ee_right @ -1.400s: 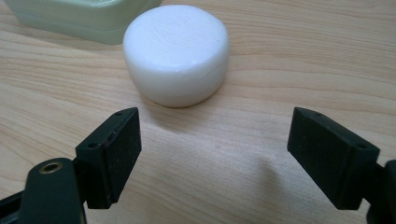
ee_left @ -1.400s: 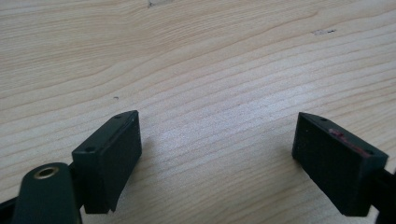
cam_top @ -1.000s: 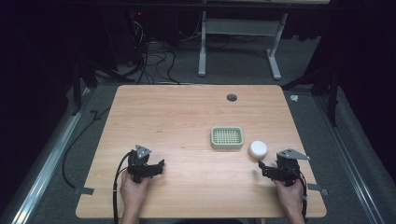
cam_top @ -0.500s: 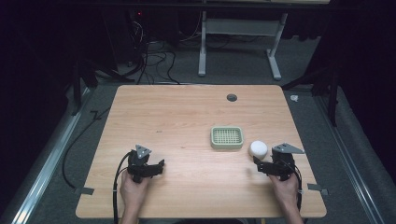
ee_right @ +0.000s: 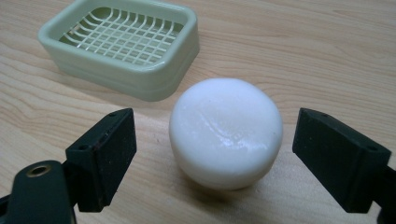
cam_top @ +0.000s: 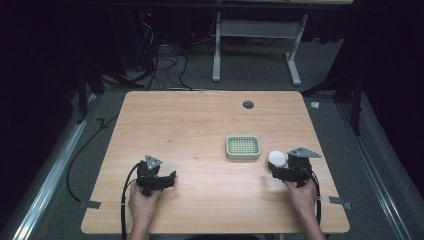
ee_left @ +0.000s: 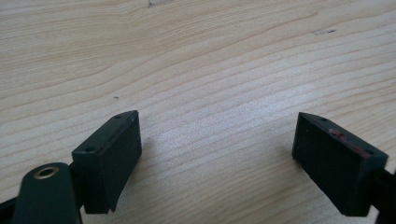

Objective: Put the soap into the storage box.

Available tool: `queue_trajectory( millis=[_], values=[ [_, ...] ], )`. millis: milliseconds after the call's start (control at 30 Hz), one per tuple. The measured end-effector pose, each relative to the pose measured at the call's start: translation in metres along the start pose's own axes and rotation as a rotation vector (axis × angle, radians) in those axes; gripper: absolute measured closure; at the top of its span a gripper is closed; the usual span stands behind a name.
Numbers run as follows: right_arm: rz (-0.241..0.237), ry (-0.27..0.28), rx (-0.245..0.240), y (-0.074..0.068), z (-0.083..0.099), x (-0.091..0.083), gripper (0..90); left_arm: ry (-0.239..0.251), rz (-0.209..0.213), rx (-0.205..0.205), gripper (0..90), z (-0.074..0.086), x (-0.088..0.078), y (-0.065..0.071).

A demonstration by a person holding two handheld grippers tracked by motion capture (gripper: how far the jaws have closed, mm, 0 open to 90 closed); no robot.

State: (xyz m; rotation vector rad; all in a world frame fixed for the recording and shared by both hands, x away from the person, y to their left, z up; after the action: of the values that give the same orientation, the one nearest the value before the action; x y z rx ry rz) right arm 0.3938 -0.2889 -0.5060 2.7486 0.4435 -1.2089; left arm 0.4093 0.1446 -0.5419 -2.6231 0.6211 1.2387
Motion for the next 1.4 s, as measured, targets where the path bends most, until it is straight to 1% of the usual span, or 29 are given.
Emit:
queue_trajectory(
  millis=[33, 67, 100, 133, 200, 233, 433, 767, 1167, 1300, 1333, 1400],
  values=[
    [0.003, -0.001, -0.003, 0.000, -0.001, 0.002, 14.1, 0.000, 0.000, 0.000, 16.2, 0.000, 0.000, 0.000],
    [0.005, -0.007, 0.005, 0.001, -0.002, 0.005, 14.0, 0.000, 0.000, 0.000, 16.2, 0.000, 0.000, 0.000],
    [0.005, -0.007, 0.005, 0.001, -0.002, 0.005, 14.0, 0.000, 0.000, 0.000, 16.2, 0.000, 0.000, 0.000],
    [0.005, -0.016, 0.004, 0.001, -0.002, 0.009, 13.9, 0.000, 0.000, 0.000, 16.2, 0.000, 0.000, 0.000],
    [0.007, -0.021, 0.004, 0.001, -0.001, 0.011, 13.9, 0.000, 0.000, 0.000, 16.2, 0.000, 0.000, 0.000],
    [0.006, -0.032, 0.010, 0.001, -0.001, 0.014, 13.8, 0.000, 0.000, 0.000, 16.2, 0.000, 0.000, 0.000],
    [0.015, -0.037, 0.007, 0.003, -0.001, 0.018, 13.9, 0.000, 0.000, 0.000, 16.2, 0.000, 0.000, 0.000],
    [0.017, -0.067, 0.022, 0.005, 0.002, 0.030, 15.4, 0.000, 0.000, 0.000, 16.2, 0.000, 0.000, 0.000],
    [0.021, -0.076, 0.026, 0.006, 0.002, 0.035, 20.7, 0.000, 0.000, 0.000, 16.2, 0.000, 0.000, 0.000],
    [0.024, -0.087, 0.017, 0.006, 0.003, 0.037, 23.2, 0.000, 0.000, 0.000, 16.2, 0.000, 0.000, 0.000],
    [0.032, -0.087, 0.007, 0.005, 0.003, 0.037, 23.8, 0.000, 0.000, 0.000, 16.2, 0.000, 0.000, 0.000],
    [0.034, -0.088, 0.008, 0.005, 0.003, 0.037, 24.0, 0.000, 0.000, 0.000, 16.2, 0.000, 0.000, 0.000]
  ],
)
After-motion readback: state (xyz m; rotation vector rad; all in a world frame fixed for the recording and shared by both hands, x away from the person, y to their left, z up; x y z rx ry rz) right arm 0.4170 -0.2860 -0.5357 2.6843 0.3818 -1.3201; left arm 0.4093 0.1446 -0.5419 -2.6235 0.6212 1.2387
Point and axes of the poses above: each handheld gripper's, and its own axes: x roughly forward along the jaws, z roughly out of its underside, y roughly to its right, the point moved 5 cm from there along x, roughly forward along the jaws, and after that the axes turned 7 degrees about -y, right-handed, at the moved point
